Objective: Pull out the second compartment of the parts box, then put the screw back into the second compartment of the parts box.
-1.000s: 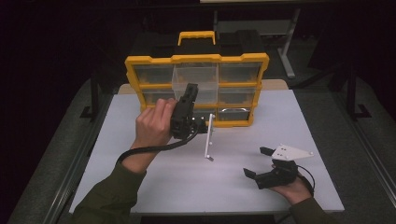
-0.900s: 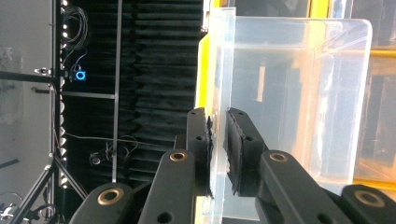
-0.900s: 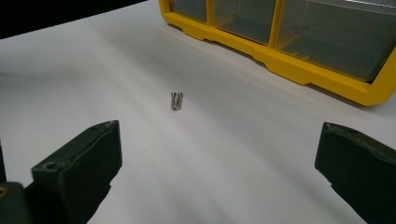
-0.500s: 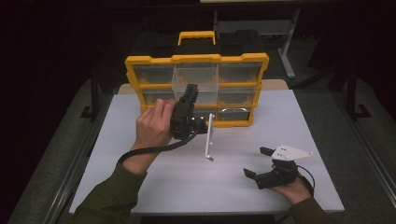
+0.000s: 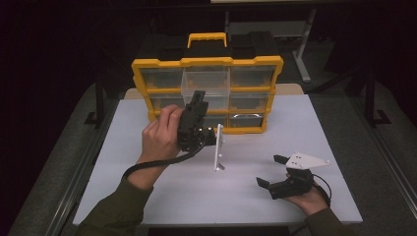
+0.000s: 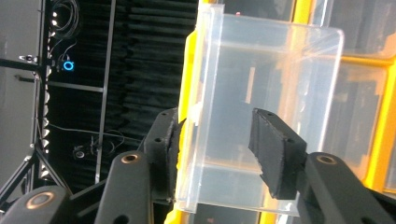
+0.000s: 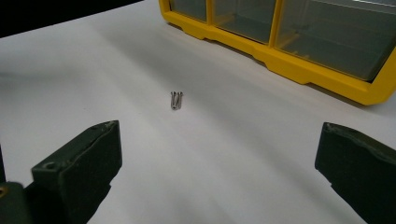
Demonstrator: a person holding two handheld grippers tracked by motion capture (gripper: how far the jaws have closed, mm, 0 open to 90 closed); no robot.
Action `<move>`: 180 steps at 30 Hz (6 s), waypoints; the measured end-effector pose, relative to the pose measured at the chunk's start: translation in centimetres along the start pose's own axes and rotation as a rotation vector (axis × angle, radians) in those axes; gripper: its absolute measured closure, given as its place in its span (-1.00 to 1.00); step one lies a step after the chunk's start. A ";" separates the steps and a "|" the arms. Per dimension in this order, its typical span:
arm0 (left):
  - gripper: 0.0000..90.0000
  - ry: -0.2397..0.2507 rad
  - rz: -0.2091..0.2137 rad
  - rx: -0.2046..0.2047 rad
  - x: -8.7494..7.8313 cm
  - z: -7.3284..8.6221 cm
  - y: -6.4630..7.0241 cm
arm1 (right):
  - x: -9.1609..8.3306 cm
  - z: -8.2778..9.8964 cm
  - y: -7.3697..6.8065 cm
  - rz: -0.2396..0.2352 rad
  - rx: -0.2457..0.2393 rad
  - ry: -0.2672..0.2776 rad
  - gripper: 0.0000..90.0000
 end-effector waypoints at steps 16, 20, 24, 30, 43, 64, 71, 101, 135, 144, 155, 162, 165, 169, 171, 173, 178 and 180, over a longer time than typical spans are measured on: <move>-0.08 0.023 0.023 -0.017 -0.9 -0.5 2.5 | 0.0 0.0 0.0 0.000 0.000 -0.001 -1.00; -0.09 0.021 0.037 -0.014 -1.0 -0.6 3.0 | 0.0 0.0 0.0 0.000 -0.001 0.000 -1.00; -0.09 0.025 0.052 -0.017 -1.2 -0.9 3.8 | 0.0 0.0 0.0 0.002 0.002 0.001 -1.00; -0.10 0.025 0.075 -0.024 -1.3 -1.2 4.8 | 0.0 0.0 0.0 0.002 0.001 0.000 -1.00; -0.18 0.018 0.142 -0.005 -1.6 -1.5 7.7 | 0.0 0.0 -0.1 -0.001 -0.002 -0.004 -1.00; -0.58 0.036 0.220 -0.039 -1.5 -1.8 11.9 | 0.0 0.0 -0.1 0.009 -0.013 -0.003 -1.00; -0.74 0.040 0.229 -0.029 -1.7 -2.3 13.2 | 0.0 0.0 -0.1 0.007 -0.016 0.000 -1.00; -1.00 -0.008 0.323 -0.195 -0.9 -1.4 15.5 | 0.0 0.1 -0.2 0.008 -0.017 0.001 -1.00; -1.00 -0.086 0.492 -0.660 0.5 1.1 15.1 | 0.0 0.1 -0.2 0.004 -0.012 -0.001 -1.00; -1.00 -0.105 0.554 -0.869 1.0 2.1 15.0 | 0.1 0.1 -0.2 0.003 -0.012 -0.005 -1.00; -1.00 -0.124 0.604 -1.033 1.7 3.7 15.0 | 0.1 0.1 -0.1 0.006 -0.013 -0.005 -1.00; -1.00 -0.097 0.619 -1.202 2.1 4.8 14.7 | 0.1 0.1 -0.1 0.006 -0.010 -0.004 -1.00; -1.00 -0.072 0.624 -1.224 1.9 5.3 14.4 | 0.1 0.1 -0.1 0.005 -0.009 -0.003 -1.00; -1.00 -0.027 0.633 -1.261 1.7 5.8 14.1 | 0.1 0.1 0.0 0.005 -0.006 -0.003 -1.00; -1.00 -0.013 0.636 -1.276 1.6 6.0 14.0 | 0.1 0.1 0.0 0.005 -0.008 -0.004 -1.00; -1.00 0.001 0.648 -1.280 1.4 6.1 14.0 | 0.1 0.1 -0.1 0.004 -0.009 -0.003 -1.00; -1.00 0.029 0.657 -1.274 0.5 6.7 13.7 | 0.0 0.1 -0.1 0.006 -0.008 -0.002 -1.00; -1.00 0.054 0.656 -1.279 0.1 7.0 13.4 | 0.1 0.1 -0.1 0.006 -0.008 -0.003 -1.00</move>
Point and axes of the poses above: each handheld gripper's, and its own axes: x roughly forward along the jaws, z roughly out of its underside, y roughly to its right, the point moved 4 cm from there along x, roughly forward along the jaws, and after that the axes turned 7 degrees about x, right-handed, at the moved point
